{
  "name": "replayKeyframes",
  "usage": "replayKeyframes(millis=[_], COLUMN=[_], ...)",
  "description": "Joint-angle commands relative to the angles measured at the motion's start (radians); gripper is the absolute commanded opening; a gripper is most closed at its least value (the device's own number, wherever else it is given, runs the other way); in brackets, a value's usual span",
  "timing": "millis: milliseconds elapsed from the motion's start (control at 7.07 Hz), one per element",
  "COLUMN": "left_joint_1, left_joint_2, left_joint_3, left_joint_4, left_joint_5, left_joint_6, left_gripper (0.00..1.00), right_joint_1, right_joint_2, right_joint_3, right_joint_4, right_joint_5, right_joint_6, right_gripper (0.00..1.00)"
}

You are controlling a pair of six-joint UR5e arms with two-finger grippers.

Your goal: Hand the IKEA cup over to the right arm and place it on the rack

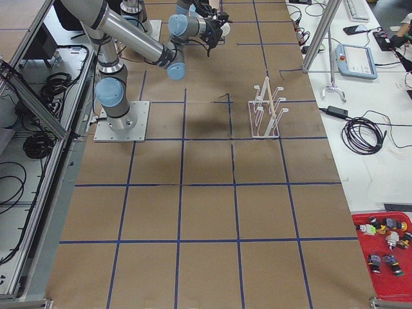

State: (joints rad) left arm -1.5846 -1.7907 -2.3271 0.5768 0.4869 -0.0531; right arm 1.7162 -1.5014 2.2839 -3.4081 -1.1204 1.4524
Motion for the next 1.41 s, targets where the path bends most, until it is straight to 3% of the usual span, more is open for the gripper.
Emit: replayKeyframes(millis=[0, 424, 566, 707, 1273], left_joint_1=[0.0, 0.0, 0.0, 0.0, 0.0], left_joint_2=[0.001, 0.001, 0.001, 0.001, 0.001], left_joint_3=[-0.002, 0.0, 0.0, 0.0, 0.002], left_joint_4=[0.002, 0.002, 0.002, 0.002, 0.002], left_joint_5=[0.001, 0.001, 0.002, 0.013, 0.013], left_joint_6=[-0.001, -0.001, -0.002, -0.002, -0.01], left_gripper=[0.0, 0.0, 0.0, 0.0, 0.0], right_joint_1=[0.022, 0.025, 0.025, 0.025, 0.025], right_joint_2=[0.006, 0.012, 0.01, 0.01, 0.01], right_joint_3=[-0.003, -0.009, -0.017, -0.017, -0.017], right_joint_4=[0.004, 0.003, 0.003, 0.004, 0.003], right_joint_5=[-0.004, -0.006, -0.033, -0.035, -0.032], right_joint_6=[0.023, 0.023, 0.02, 0.016, 0.014], right_gripper=[0.99, 0.99, 0.91, 0.74, 0.64])
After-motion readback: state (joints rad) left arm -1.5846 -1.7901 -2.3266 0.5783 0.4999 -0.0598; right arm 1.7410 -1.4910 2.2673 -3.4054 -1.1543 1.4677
